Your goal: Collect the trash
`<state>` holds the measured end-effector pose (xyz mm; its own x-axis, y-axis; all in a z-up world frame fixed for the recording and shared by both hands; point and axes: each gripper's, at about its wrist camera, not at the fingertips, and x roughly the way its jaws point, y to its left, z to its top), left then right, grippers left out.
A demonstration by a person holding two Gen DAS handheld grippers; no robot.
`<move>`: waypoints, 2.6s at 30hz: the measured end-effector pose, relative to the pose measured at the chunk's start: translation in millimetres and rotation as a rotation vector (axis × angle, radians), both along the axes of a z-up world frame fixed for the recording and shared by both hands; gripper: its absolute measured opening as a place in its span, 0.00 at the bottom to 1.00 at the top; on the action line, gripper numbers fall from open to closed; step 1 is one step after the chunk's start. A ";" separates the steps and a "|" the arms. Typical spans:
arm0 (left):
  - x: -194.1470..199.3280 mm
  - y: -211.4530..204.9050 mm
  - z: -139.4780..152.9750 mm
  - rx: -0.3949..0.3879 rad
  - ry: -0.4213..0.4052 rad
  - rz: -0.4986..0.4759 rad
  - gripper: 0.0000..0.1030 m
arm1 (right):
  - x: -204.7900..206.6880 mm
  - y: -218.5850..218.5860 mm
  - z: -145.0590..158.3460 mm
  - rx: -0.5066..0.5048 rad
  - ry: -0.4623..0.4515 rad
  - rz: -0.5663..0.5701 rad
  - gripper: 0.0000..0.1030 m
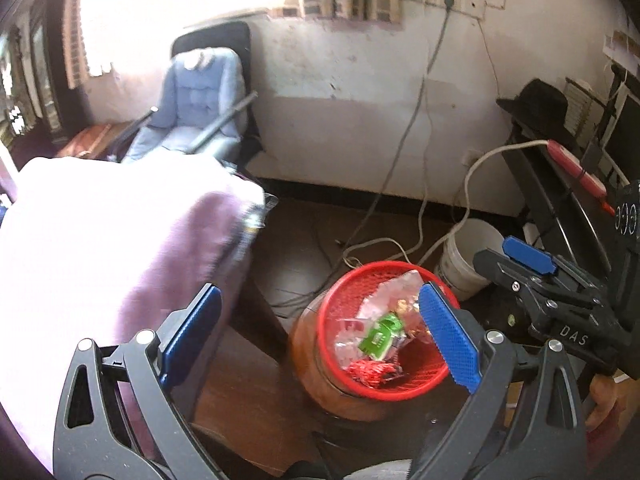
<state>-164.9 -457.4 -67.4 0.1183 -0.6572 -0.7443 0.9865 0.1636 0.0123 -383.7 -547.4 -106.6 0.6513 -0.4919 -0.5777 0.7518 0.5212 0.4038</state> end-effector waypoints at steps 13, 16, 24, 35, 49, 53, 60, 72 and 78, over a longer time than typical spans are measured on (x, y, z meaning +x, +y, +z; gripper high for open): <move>106.4 109.3 54.1 -0.094 -0.158 0.315 0.93 | 61.4 63.2 53.2 -0.134 0.030 0.175 0.87; 141.7 142.0 58.3 -0.075 -0.230 0.420 0.93 | 77.8 79.2 60.9 -0.155 0.037 0.220 0.92; 269.9 247.7 47.8 0.064 -0.297 0.726 0.93 | 132.5 112.0 68.0 -0.122 0.048 0.355 0.93; 423.9 351.7 22.4 0.073 0.010 1.019 0.94 | 204.1 153.1 82.7 -0.117 0.066 0.495 0.94; 455.0 380.8 -13.7 0.124 0.211 1.047 0.94 | 237.7 164.3 83.8 -0.106 0.096 0.555 0.94; 434.6 415.1 -13.6 0.149 0.199 1.040 0.95 | 259.1 173.2 87.5 -0.094 0.078 0.616 0.94; 407.0 458.3 -16.4 0.141 0.089 1.024 0.95 | 338.9 234.0 110.9 -0.178 0.067 0.848 0.94; 407.6 457.4 -17.9 0.135 0.080 1.043 0.95 | 510.5 338.1 104.0 -0.330 0.240 1.148 0.94; 409.2 456.9 -17.7 0.136 0.084 1.048 0.95 | 567.1 362.6 84.7 -0.374 0.299 1.175 0.94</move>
<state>244.3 -0.6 -85.1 0.5229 -0.1670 -0.8359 0.3517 0.9355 0.0331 183.4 -184.8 -21.8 0.6731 0.1270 -0.7286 -0.2031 0.9790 -0.0170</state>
